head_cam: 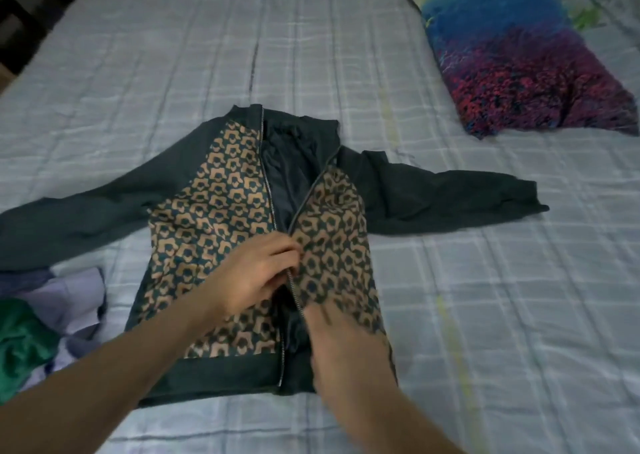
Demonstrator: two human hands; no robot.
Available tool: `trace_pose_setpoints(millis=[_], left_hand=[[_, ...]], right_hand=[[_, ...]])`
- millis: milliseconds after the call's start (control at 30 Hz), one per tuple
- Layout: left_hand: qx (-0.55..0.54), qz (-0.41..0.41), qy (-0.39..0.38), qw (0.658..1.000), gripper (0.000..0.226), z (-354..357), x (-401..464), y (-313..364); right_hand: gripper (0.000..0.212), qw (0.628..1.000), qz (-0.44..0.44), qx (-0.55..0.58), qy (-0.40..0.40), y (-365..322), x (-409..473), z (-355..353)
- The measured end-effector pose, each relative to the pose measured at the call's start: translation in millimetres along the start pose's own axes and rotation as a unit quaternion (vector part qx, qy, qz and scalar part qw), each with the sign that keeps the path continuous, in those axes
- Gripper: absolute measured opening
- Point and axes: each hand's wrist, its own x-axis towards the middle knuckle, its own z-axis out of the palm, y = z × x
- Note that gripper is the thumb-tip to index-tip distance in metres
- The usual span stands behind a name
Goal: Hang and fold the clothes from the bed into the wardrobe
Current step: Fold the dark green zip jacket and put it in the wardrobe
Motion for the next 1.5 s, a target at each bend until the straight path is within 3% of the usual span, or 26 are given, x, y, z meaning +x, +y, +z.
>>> trace_pose_setpoints(millis=[67,133,167,200,267,333,400,533,667,700,800,900,967,1067,1200,1300,1500], left_hand=[[0.043,-0.057,-0.088,0.994,0.047,-2,-60,-24],[0.087,-0.122,-0.225,0.963,0.062,7,-112,-39],[0.099,-0.152,-0.277,0.944,0.064,14,-133,-42],[0.098,-0.18,-0.296,0.933,0.063,20,-148,-42],[0.085,-0.201,-0.268,0.938,0.062,32,-169,-37],[0.048,-0.209,-0.214,0.953,0.059,41,-171,-28],[0.017,-0.18,-0.176,0.968,0.052,50,-164,-18],[-0.024,-0.248,-0.174,0.953,0.061,70,-136,-7],[-0.043,-0.273,-0.245,0.929,0.075,86,-116,7],[-0.046,-0.269,-0.258,0.927,0.074,86,-113,9],[-0.082,-0.229,-0.246,0.938,0.06,78,-111,5],[-0.079,-0.218,-0.137,0.963,0.053,74,-118,-16],[-0.053,-0.267,-0.096,0.958,0.055,76,-128,-35],[0.007,-0.286,-0.142,0.948,0.058,89,-155,-49],[0.073,-0.282,-0.205,0.934,0.063,97,-199,-47],[0.089,-0.286,-0.212,0.93,0.064,91,-218,-53],[0.093,-0.305,-0.215,0.923,0.065,74,-248,-68]], right_hand=[[0.052,0.991,-0.06,0.035,-0.112,-38,11,30],[0.07,0.948,-0.088,0.052,-0.302,-64,21,53],[0.069,0.934,-0.092,0.045,-0.343,-70,22,62],[0.06,0.936,-0.084,0.049,-0.337,-70,21,70],[0.034,0.97,-0.041,0.11,-0.212,-53,17,82],[0.043,0.993,0.039,0.098,-0.052,-20,15,88],[0.052,0.983,0.156,0.085,0.051,20,23,89],[0.037,0.905,0.341,0.253,0.01,71,64,80],[0.016,0.816,0.372,0.439,-0.059,85,86,63],[0.01,0.808,0.366,0.458,-0.062,89,84,58],[0.023,0.853,0.389,0.347,0.024,118,79,43],[0.034,0.875,0.43,0.211,0.073,140,78,28],[0.047,0.906,0.394,0.131,0.086,135,79,28],[0.046,0.969,0.186,0.026,0.161,89,80,45],[0.056,1.0,-0.002,-0.015,0.019,23,76,106],[0.066,0.993,-0.03,-0.072,-0.092,2,72,155],[0.063,0.99,-0.034,-0.075,-0.118,-9,77,173]])
